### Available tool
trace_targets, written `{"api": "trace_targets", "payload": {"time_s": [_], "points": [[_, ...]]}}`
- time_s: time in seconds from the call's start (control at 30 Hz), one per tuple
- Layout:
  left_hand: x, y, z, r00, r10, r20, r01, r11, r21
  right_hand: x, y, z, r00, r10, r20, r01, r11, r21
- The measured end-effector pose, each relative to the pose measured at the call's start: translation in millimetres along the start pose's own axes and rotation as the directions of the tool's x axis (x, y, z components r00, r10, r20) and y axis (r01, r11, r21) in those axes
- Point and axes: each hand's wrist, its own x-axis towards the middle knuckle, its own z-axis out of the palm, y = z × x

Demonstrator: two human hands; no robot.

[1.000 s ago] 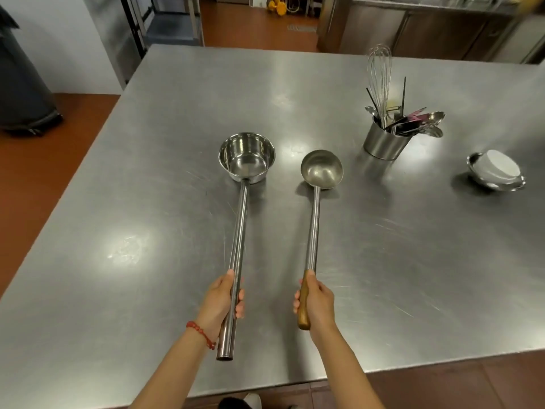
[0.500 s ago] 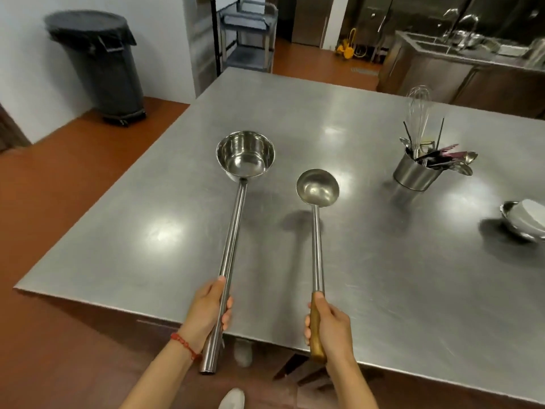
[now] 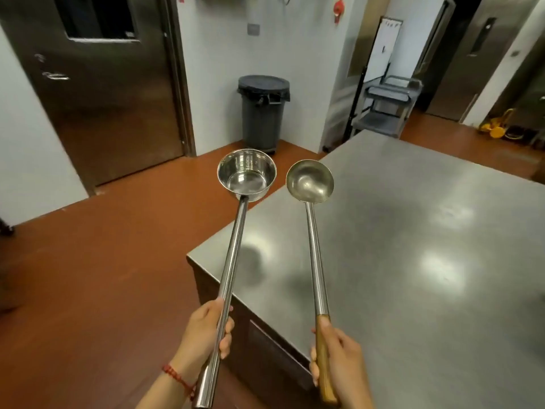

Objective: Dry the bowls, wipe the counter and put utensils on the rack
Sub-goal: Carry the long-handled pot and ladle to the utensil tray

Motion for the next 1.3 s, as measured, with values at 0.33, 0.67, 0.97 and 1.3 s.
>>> {"api": "trace_targets", "payload": {"time_s": [0.33, 0.67, 0.97, 1.3], "points": [[62.1, 105.7, -194.1, 0.949, 0.184, -0.257, -0.194, 0.981, -0.016, 66.9, -16.9, 242.4, 0.956, -0.057, 0.288, 0.096, 0.987, -0.125], [176.3, 201.9, -319.4, 0.876, 0.239, -0.419, -0.291, 0.955, -0.062, 154.0, -65.6, 436.3, 0.870, -0.088, 0.486, 0.199, 0.963, -0.181], [321.3, 319.4, -381.1, 0.822, 0.284, -0.493, -0.351, 0.935, -0.048, 289.7, -147.5, 601.2, 0.768, -0.112, 0.631, 0.285, 0.942, -0.180], [448.3, 451.1, -493.3, 0.732, 0.314, -0.605, -0.443, 0.894, -0.073, 390.9, -217.9, 809.6, 0.651, -0.132, 0.747, 0.326, 0.938, -0.118]]}}
